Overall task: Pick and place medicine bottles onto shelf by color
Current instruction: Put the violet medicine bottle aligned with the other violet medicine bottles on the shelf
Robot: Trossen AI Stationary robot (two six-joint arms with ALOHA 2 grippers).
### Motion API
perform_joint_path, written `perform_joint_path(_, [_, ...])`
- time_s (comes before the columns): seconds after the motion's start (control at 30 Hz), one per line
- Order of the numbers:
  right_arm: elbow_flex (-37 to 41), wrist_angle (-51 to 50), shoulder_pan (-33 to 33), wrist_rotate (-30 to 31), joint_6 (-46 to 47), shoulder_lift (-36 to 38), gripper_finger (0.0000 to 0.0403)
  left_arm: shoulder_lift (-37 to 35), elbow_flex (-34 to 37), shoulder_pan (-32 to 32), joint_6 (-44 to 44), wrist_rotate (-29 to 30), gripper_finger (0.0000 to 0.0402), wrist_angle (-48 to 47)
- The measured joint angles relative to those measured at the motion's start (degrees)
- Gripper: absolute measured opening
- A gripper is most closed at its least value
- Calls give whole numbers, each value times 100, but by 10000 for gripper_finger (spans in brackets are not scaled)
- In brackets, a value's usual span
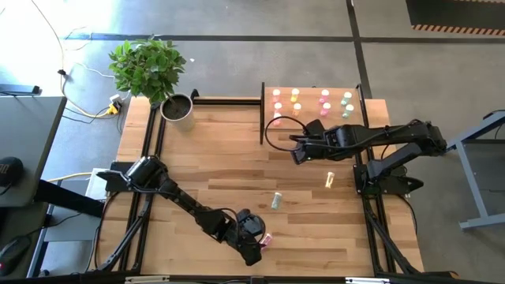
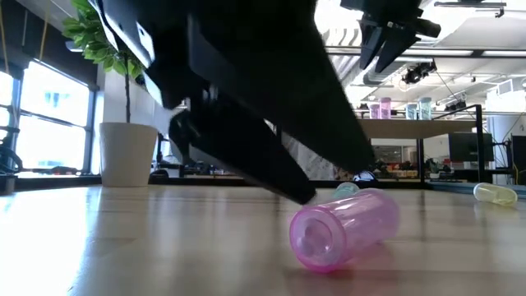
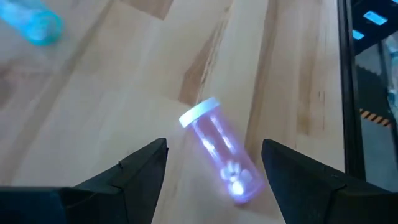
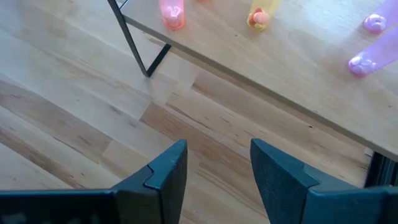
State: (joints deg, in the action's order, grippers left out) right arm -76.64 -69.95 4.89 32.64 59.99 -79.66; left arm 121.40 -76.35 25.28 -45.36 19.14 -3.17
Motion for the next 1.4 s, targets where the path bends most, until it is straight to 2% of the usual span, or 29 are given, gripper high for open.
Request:
perform_joint_path(0.33, [0,0,0,15,0,0,167,256,-17,9,-89,-14,255,22])
perform_joint_path(0.53, [-2,-2,0,20,-2,0,167,249,-29,4,461,-35,250,-275])
perform_joint_path(0.87, [-2,11,0,20,-2,0,167,245,-18,-7,1383,-147,185,-506])
perform_joint_path(1.2, [-2,69,0,16,0,0,167,251,-9,-14,1605,-162,112,-525])
perform_joint_path(1.4, [-11,177,-2,-308,-178,104,167,172,11,-37,1575,-202,96,-441])
